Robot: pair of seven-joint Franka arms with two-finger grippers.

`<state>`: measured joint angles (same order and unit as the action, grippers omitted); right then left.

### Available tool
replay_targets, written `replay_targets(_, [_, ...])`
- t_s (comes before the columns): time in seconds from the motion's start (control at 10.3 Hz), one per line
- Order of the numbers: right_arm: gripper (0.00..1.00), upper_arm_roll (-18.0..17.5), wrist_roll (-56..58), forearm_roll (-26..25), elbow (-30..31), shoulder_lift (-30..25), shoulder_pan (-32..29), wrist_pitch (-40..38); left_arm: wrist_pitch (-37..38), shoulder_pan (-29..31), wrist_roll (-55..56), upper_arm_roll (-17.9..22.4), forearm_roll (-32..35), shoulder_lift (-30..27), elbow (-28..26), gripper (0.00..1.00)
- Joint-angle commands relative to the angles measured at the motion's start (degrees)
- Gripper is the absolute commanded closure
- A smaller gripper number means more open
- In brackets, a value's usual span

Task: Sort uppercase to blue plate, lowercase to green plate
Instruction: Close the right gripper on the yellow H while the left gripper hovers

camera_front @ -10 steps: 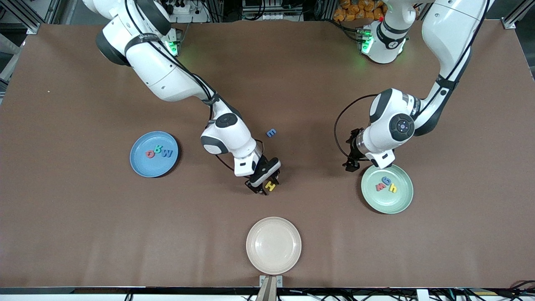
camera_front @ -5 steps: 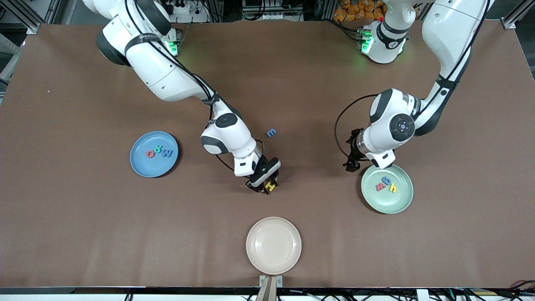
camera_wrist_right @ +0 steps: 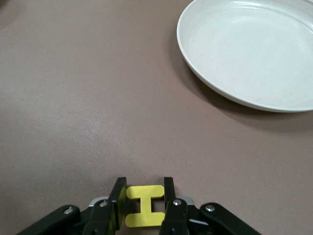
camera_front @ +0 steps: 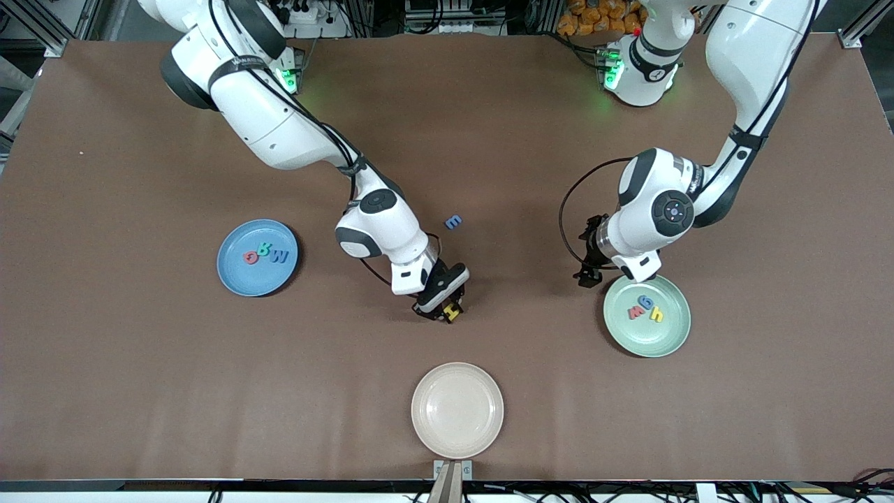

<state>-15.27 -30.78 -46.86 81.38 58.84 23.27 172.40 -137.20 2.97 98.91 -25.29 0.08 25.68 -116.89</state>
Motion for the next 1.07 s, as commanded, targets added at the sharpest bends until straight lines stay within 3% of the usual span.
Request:
replay_targets(0.0, [0.79, 0.2, -0.7, -0.4, -1.4, 1.3, 0.1, 0.1, 0.0, 0.0, 0.7, -0.1, 1.2, 0.2, 0.5, 0.00])
replay_targets(0.78, [0.79, 0.0, 0.2, -0.3, 0.1, -1.3, -2.4, -0.6, 0.0, -0.7, 1.1, -0.2, 1.1, -0.1, 0.5, 0.00])
replay_targets(0.97, [0.79, -0.5, 0.1, 0.4, 0.1, -2.2, -2.4, -4.2, 0.0, -2.1, 2.6, -0.2, 1.1, -0.3, 0.5, 0.00])
